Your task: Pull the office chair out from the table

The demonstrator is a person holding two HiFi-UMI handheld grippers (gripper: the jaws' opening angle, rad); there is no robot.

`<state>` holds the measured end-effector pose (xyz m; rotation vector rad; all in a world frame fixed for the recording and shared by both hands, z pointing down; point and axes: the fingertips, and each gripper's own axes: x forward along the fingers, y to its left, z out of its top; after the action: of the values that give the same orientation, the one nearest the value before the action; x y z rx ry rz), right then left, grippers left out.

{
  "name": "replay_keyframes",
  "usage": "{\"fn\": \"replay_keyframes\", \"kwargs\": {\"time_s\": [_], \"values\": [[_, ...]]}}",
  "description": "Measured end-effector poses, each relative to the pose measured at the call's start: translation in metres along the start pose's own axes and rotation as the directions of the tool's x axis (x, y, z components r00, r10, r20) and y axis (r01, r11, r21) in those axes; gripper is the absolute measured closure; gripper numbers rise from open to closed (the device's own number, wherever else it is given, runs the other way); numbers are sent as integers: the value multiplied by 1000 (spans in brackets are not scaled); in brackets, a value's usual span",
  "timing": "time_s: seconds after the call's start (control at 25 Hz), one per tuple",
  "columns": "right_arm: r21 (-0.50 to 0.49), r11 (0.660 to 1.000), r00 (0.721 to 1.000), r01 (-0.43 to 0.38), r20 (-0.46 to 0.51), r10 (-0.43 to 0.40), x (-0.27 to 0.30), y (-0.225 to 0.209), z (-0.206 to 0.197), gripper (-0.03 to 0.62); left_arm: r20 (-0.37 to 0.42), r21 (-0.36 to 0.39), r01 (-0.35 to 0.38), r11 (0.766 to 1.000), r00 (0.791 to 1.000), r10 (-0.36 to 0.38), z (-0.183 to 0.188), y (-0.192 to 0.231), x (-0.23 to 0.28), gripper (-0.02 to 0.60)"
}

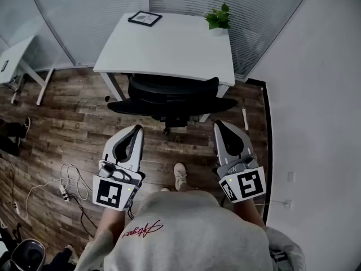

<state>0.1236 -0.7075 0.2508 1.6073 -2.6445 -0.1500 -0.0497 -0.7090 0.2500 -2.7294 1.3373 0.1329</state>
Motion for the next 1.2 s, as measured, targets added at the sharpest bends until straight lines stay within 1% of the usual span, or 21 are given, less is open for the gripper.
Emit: {"fn": "replay_keyframes", "kwargs": {"time_s": [0.12, 0.32, 0.48, 0.56, 0.72, 0.84, 0.96, 1.0, 1.08, 1.2], "values": [[-6, 1000, 1000, -22, 5, 22, 14, -14, 2, 595, 21, -4, -17, 1000, 1000, 17, 6, 6, 18, 589], [0, 998, 998, -64, -5, 64, 37, -31, -6, 595, -4, 18, -49, 999, 999, 49, -3, 24, 39, 589], [-15, 995, 995, -102, -6, 102, 51, -44, -8, 595, -6, 6, -64, 998, 998, 64, -7, 32, 61, 589], [-23, 993, 993, -117, -12, 117, 58, -50, -10, 595, -23, 11, -69, 998, 997, 69, -10, 35, 70, 589], [-25, 989, 987, -144, -72, 142, 75, -65, -22, 595, -86, 41, -69, 997, 994, 73, -21, 48, 82, 589], [-59, 980, 978, -193, -96, 187, 84, -66, -27, 595, -126, 52, -44, 998, 991, 50, -29, 53, 87, 591], [-75, 965, 964, -252, -107, 243, 90, -62, -32, 592, -157, 74, -8, 997, 987, 20, -35, 53, 91, 570], [-75, 958, 957, -275, -114, 266, 91, -59, -35, 580, -163, 80, 5, 997, 987, 8, -37, 53, 93, 552], [-80, 943, 940, -324, -136, 312, 95, -54, -40, 523, -190, 97, 26, 995, 982, -7, -43, 55, 96, 523], [-113, 919, 921, -377, -151, 359, 101, -49, -46, 493, -238, 145, 71, 987, 971, -35, -52, 57, 98, 501]]}}
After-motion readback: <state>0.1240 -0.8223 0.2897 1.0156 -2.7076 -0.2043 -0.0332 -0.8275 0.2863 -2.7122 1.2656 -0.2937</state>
